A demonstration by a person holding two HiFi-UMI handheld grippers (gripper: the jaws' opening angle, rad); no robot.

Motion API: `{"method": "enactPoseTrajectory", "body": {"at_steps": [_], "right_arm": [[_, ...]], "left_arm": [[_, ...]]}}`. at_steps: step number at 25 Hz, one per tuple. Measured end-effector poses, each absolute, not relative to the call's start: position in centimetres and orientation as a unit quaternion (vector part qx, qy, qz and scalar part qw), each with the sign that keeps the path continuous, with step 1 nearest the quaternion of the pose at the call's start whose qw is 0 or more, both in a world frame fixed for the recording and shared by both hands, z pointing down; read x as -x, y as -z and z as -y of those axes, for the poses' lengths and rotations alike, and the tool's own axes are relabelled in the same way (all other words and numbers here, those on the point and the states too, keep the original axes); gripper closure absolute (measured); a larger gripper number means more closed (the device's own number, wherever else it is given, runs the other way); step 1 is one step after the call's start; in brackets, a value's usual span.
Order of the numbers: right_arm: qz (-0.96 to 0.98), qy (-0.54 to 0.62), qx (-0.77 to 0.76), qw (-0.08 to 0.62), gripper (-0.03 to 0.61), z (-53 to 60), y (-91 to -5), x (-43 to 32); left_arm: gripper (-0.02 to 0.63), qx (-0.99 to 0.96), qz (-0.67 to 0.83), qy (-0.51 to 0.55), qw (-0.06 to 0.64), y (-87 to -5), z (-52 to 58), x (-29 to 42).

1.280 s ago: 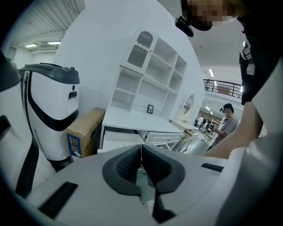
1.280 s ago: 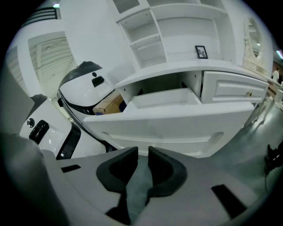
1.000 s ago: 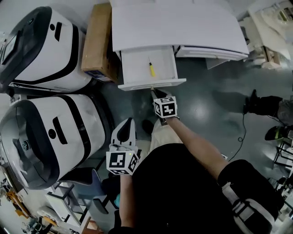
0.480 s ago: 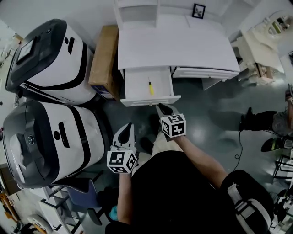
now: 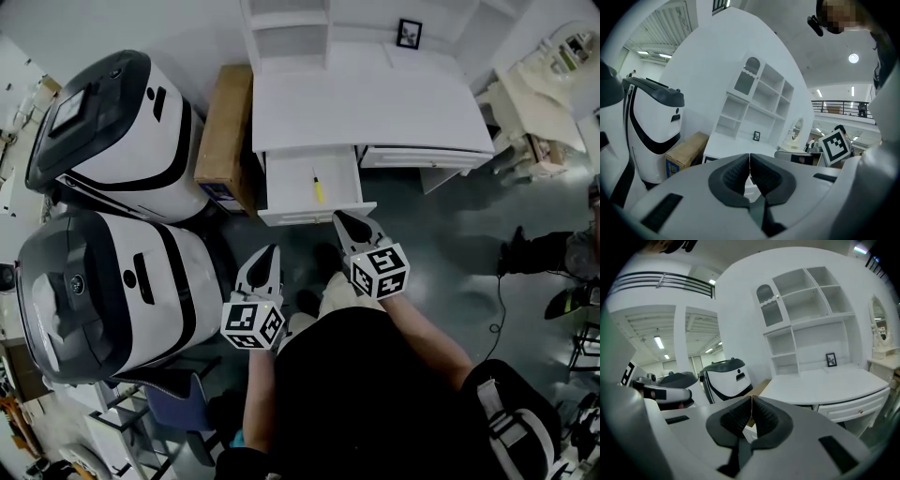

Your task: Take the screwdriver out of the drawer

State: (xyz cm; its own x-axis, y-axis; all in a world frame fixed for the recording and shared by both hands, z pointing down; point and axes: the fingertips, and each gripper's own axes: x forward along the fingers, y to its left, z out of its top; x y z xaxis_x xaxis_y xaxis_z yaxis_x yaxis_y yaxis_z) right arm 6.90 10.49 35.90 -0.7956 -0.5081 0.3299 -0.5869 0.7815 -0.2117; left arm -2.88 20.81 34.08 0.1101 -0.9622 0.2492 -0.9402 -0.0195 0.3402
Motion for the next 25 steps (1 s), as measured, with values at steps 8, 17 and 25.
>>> {"method": "enactPoseTrajectory", "body": {"at_steps": [8, 17, 25], "right_arm": [[0.936, -0.140, -0.303, 0.113, 0.563, -9.8, -34.1, -7.3], [0.922, -0.158, -0.311, 0.169, 0.545, -5.8, -38.1, -6.4], [0.901, -0.205, -0.299, 0.240, 0.509, 1.4, -45.0, -3.6]], "left_arm": [[0.592, -0.719, 0.664, 0.024, 0.207, -33.5, -19.8, 3.3], [0.591, -0.718, 0.659, 0.017, 0.222, -34.7, -17.0, 4.1], [0.591, -0.700, 0.667, 0.002, 0.256, -37.0, -12.0, 6.4]]}}
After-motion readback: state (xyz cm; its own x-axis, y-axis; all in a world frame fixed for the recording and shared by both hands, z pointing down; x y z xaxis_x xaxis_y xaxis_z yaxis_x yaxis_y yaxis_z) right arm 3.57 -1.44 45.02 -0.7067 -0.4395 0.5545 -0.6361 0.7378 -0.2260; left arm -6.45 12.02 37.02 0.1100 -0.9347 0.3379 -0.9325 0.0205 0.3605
